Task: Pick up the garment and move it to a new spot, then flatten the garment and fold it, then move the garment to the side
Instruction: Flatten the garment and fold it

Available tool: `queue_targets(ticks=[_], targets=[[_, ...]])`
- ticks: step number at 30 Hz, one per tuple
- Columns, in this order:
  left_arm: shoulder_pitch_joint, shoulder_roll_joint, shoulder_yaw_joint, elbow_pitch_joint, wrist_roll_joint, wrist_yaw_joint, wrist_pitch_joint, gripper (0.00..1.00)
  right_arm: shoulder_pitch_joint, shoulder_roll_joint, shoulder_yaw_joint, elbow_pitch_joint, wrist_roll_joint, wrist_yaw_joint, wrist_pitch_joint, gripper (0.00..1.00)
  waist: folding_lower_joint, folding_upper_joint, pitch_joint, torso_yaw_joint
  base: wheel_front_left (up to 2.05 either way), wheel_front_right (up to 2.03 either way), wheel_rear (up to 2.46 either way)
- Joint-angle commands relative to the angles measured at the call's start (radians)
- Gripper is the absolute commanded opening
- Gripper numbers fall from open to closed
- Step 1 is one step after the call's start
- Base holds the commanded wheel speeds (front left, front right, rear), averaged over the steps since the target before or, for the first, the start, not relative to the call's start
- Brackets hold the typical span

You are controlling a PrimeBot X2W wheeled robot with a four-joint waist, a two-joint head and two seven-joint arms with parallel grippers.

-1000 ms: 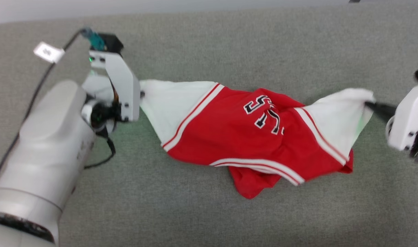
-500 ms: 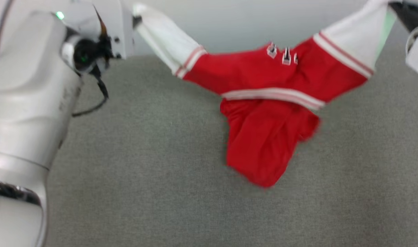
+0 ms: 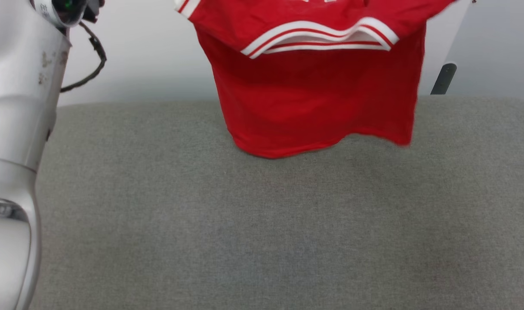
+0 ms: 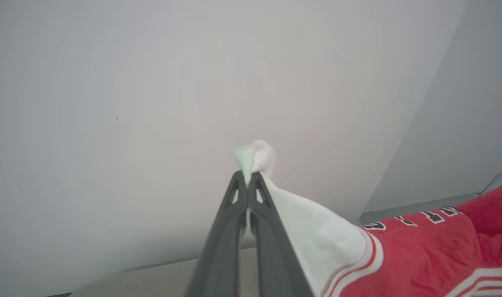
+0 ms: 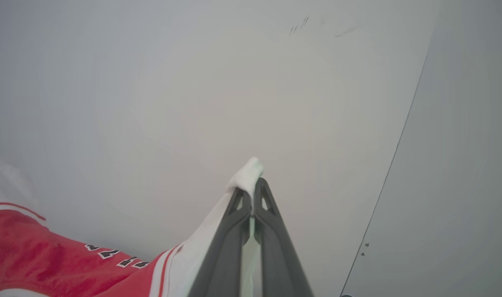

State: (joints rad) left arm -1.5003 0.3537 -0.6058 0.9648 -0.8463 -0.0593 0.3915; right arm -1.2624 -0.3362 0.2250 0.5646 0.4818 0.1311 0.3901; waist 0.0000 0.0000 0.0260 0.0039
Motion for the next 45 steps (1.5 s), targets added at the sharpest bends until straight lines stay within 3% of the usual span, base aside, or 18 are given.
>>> queue_targets(ticks=[1,6,11,21,28,33,38,45], targets=[[-0.016,-0.008,0.006,0.012,-0.001,0.004,-0.016,0.00,-0.026,0.006,0.022,0.027,-0.002,-0.001,-0.022,0.00,0.0000,0.0000,-0.008,0.002,0.00,0.00,0.00],[-0.051,-0.024,0.024,0.042,-0.014,0.001,-0.056,0.00,-0.094,0.010,0.069,0.107,0.010,-0.001,-0.086,0.00,0.0000,0.0000,0.002,0.001,0.00,0.00,0.00],[-0.114,-0.025,0.028,0.051,-0.005,-0.001,-0.090,0.00,-0.171,0.002,0.089,0.162,-0.002,-0.001,-0.148,0.00,0.0000,0.0000,0.079,-0.010,0.00,0.00,0.00],[-0.331,-0.023,0.045,0.028,0.043,0.048,-0.243,0.00,-0.390,0.004,0.102,0.253,-0.122,-0.001,-0.387,0.00,0.0000,0.0000,0.396,-0.054,0.00,0.00,0.00],[-0.501,-0.056,0.063,0.032,0.067,0.058,-0.382,0.00,-0.562,0.000,0.051,0.335,-0.324,-0.001,-0.624,0.00,0.0000,0.0000,0.614,-0.043,0.00,0.00,0.00],[-0.587,-0.081,0.081,0.045,0.065,0.039,-0.469,0.00,-0.627,-0.011,-0.004,0.322,-0.458,-0.001,-0.653,0.00,0.0000,0.0000,0.723,-0.014,0.00,0.00,0.00],[-0.644,-0.115,0.132,0.081,0.013,0.000,-0.553,0.00,-0.631,-0.015,-0.087,0.206,-0.577,-0.001,-0.654,0.00,0.0000,0.0000,0.848,0.031,0.00,0.00,0.00],[-0.610,-0.116,0.134,0.151,0.001,-0.048,-0.617,0.00,-0.554,0.031,-0.140,0.167,-0.617,-0.001,-0.654,0.00,0.0000,0.0000,0.918,0.055,0.00,0.00,0.00]])
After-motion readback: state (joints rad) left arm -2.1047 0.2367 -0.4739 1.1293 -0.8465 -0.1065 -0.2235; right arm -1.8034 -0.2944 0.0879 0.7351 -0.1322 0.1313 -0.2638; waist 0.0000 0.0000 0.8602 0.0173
